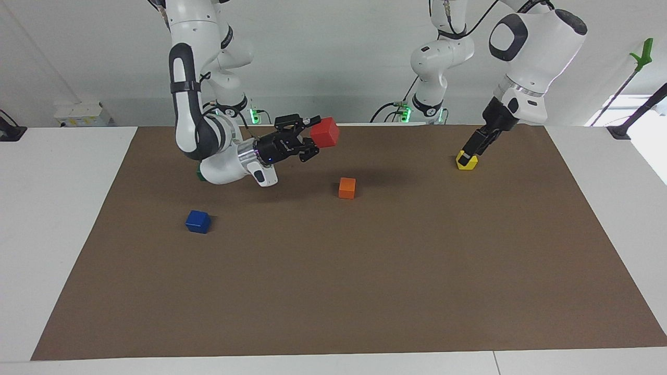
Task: Transfer red block to right arm and stack on blue block
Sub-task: 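Open the left gripper and withdraw it while the right gripper lifts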
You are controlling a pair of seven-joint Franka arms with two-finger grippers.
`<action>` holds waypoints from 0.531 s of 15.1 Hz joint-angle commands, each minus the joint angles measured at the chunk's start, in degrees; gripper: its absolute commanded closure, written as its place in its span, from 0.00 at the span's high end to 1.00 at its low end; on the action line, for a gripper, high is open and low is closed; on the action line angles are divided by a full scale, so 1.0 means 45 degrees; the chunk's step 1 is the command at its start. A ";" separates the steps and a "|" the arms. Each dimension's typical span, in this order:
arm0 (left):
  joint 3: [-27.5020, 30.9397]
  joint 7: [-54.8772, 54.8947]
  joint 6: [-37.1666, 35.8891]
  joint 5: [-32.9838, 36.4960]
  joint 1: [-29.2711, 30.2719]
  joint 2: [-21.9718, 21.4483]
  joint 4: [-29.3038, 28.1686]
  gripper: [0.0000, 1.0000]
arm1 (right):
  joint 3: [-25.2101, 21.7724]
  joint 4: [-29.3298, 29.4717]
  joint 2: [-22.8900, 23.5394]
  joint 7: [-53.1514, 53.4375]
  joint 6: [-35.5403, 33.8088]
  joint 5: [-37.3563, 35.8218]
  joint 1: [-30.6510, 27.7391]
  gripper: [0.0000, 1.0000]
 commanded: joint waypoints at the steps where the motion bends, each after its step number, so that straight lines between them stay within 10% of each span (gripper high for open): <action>1: -0.0057 0.2072 -0.1026 0.2060 -0.0506 0.1141 0.1401 1.00 | 0.0057 0.0237 -0.1238 0.1507 0.1929 -0.0230 0.0068 0.00; 8: 0.0061 0.5206 -0.3936 0.4308 -0.0837 0.4713 0.6183 1.00 | 0.0038 0.1623 -0.2568 0.5021 0.4727 -0.4289 -0.0048 0.00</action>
